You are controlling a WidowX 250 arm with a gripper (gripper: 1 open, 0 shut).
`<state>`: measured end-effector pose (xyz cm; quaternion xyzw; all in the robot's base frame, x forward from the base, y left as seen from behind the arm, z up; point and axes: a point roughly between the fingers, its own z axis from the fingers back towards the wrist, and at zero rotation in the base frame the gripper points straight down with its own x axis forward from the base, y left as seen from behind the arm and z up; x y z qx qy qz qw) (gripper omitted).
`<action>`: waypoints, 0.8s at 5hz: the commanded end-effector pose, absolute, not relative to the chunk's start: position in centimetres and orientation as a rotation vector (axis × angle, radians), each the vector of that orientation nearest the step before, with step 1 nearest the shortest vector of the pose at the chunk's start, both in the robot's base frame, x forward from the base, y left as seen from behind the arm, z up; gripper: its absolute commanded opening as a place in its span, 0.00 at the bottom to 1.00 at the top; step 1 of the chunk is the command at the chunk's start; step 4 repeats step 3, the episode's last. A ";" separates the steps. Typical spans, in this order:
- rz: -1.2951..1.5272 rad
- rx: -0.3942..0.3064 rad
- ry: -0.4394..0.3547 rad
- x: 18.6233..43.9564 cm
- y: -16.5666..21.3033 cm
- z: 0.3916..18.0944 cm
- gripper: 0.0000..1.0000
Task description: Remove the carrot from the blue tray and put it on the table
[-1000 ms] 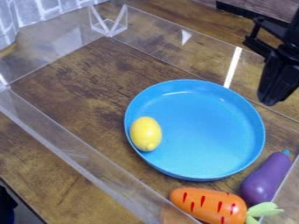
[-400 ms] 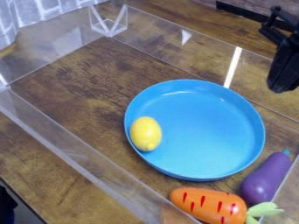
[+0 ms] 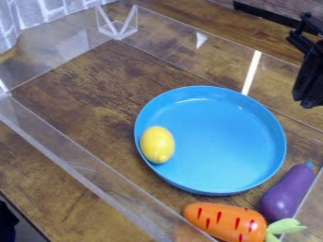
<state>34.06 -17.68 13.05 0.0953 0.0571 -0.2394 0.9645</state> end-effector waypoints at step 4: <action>-0.604 0.211 0.073 33.5 -18.0 14.5 0.00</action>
